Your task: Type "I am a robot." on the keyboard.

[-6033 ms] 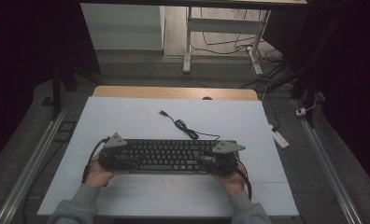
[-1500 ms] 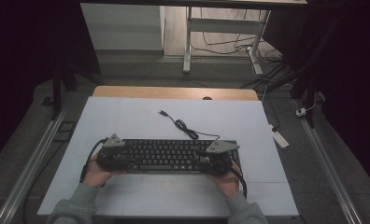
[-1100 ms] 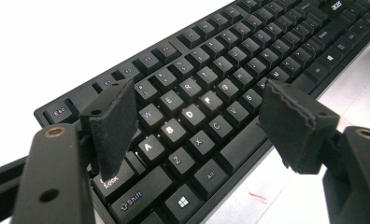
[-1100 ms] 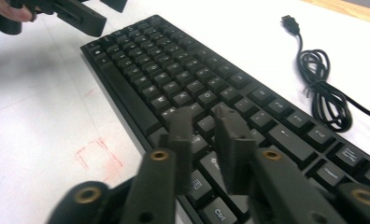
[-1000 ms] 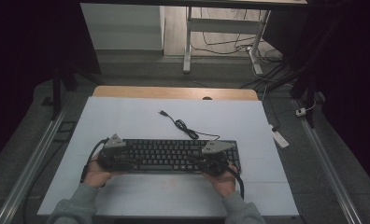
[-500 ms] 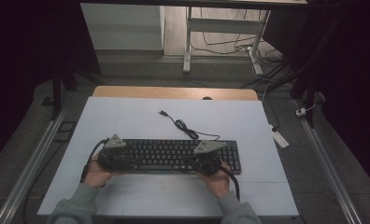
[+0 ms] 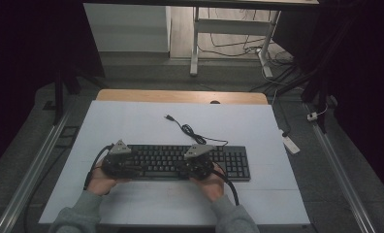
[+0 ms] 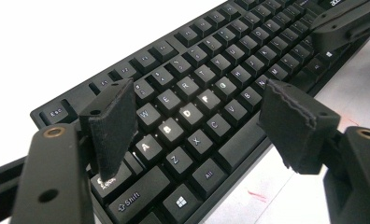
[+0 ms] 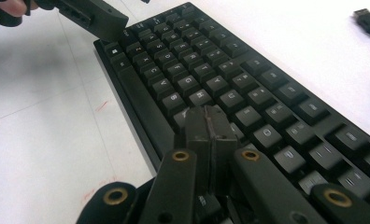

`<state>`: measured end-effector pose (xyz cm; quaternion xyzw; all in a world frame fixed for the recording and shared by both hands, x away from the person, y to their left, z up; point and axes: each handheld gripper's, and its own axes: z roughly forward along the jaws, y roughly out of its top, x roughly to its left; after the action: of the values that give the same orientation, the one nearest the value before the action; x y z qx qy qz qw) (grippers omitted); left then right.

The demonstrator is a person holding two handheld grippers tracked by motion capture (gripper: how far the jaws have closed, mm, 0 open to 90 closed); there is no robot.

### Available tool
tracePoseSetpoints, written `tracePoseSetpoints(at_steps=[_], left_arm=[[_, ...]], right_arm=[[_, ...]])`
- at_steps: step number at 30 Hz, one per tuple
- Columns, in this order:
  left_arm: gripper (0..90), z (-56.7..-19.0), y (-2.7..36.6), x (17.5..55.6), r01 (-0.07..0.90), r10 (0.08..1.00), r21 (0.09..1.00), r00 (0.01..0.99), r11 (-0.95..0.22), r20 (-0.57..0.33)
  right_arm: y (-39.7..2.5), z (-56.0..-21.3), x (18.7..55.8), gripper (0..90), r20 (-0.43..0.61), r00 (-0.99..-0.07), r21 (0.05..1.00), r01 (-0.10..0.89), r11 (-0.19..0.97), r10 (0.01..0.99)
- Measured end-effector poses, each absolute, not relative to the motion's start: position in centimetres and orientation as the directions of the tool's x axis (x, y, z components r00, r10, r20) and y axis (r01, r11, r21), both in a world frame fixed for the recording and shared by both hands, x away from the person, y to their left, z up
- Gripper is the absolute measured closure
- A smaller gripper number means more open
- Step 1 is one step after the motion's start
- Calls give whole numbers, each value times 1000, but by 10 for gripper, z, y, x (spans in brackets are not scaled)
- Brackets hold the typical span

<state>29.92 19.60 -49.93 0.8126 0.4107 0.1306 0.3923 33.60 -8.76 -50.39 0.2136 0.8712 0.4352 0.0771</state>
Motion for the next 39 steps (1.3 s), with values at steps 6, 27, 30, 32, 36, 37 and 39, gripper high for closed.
tracePoseSetpoints(at_steps=[6, 27, 30, 32, 36, 37, 39], left_arm=[[277, -499, 196, 299, 562, 768, 746, 631, -357, -108], [272, -500, 196, 299, 564, 767, 742, 632, -362, -106], [272, -500, 196, 299, 563, 766, 741, 634, -365, -104], [272, -501, 196, 300, 565, 767, 740, 633, -366, -104], [271, -500, 196, 299, 563, 768, 744, 631, -360, -106], [271, -500, 196, 299, 564, 769, 744, 630, -359, -106], [271, -500, 197, 299, 564, 770, 744, 629, -357, -107]], right_arm=[[-76, -509, 340, 894, 45, -899, 772, 307, 556, 435], [-65, -519, 347, 894, 35, -896, 745, 319, 586, 443], [-64, -520, 347, 896, 33, -895, 739, 322, 592, 446], [-64, -521, 347, 896, 35, -895, 738, 323, 593, 444], [-64, -517, 344, 895, 23, -897, 752, 307, 583, 442], [-66, -515, 343, 896, 18, -895, 756, 304, 580, 446], [-69, -512, 343, 895, 19, -894, 763, 303, 572, 448]])
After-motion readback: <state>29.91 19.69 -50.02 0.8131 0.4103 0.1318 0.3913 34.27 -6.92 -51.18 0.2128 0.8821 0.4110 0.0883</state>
